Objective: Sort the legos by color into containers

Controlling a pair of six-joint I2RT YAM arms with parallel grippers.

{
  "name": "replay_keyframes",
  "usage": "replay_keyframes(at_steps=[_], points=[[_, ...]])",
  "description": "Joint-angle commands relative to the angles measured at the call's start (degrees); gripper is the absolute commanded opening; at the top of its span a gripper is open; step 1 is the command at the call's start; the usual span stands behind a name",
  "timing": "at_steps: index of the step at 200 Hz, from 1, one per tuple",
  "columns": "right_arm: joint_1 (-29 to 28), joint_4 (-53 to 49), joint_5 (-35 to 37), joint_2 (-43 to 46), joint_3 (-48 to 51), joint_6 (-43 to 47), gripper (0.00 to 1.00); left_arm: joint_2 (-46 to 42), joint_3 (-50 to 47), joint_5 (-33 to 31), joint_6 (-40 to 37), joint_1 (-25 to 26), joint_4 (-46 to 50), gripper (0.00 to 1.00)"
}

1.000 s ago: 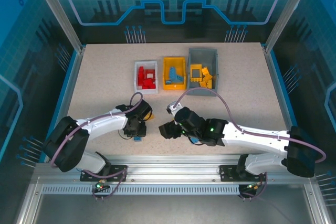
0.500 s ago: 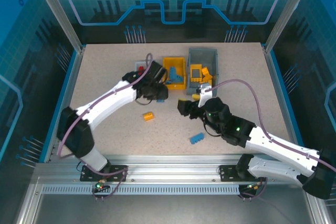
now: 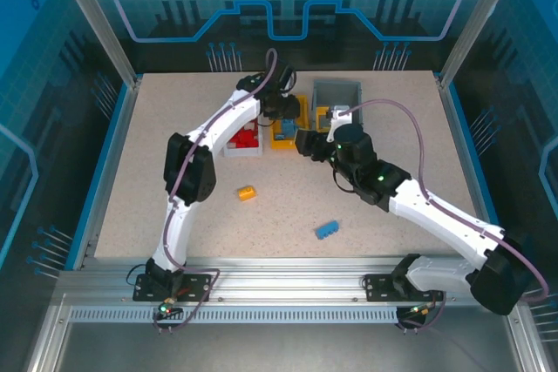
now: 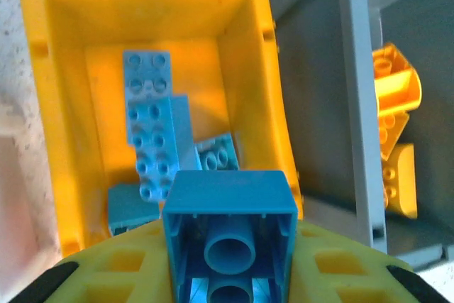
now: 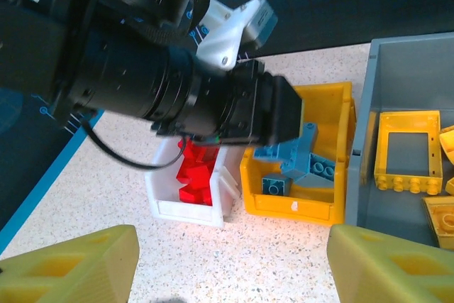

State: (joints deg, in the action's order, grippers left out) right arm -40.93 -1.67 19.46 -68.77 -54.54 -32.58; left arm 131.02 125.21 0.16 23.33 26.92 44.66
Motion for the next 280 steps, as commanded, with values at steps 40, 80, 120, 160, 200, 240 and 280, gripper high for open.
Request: replay_keyframes(at_steps=[40, 80, 120, 160, 200, 240, 280], points=[[2.6, 0.2, -2.7, -1.4, -2.8, -1.0, 0.72, 11.2, 12.7, 9.7, -0.3, -2.2, -1.7, 0.39], [3.0, -0.1, -3.5, -1.3, -2.1, -1.2, 0.72, 12.7, 14.5, 10.7, 0.8, -2.8, -0.8, 0.56], [2.9, -0.5, -5.3, -2.0, -1.9, -1.4, 0.72, 8.4, 12.5, 10.3, 0.7, -2.8, -0.3, 0.56], [0.3, -3.3, -3.9, -3.3, -2.4, 2.1, 0.71, -0.7, 7.4, 7.8, 1.5, -2.6, -0.7, 0.49], [-6.9, -7.7, -3.8, -9.6, -3.7, 10.4, 0.7, -22.3, -14.0, 0.2, 5.6, -2.7, -4.4, 0.52], [-14.4, -14.4, -8.4, -24.0, -10.8, 24.9, 0.81, -49.6, -45.1, -0.5, 11.3, -2.7, -9.6, 0.55], [-14.4, -21.4, -10.6, -37.5, -20.8, 34.9, 0.88, -74.2, -67.8, 0.7, 16.4, -2.7, -6.7, 0.6]])
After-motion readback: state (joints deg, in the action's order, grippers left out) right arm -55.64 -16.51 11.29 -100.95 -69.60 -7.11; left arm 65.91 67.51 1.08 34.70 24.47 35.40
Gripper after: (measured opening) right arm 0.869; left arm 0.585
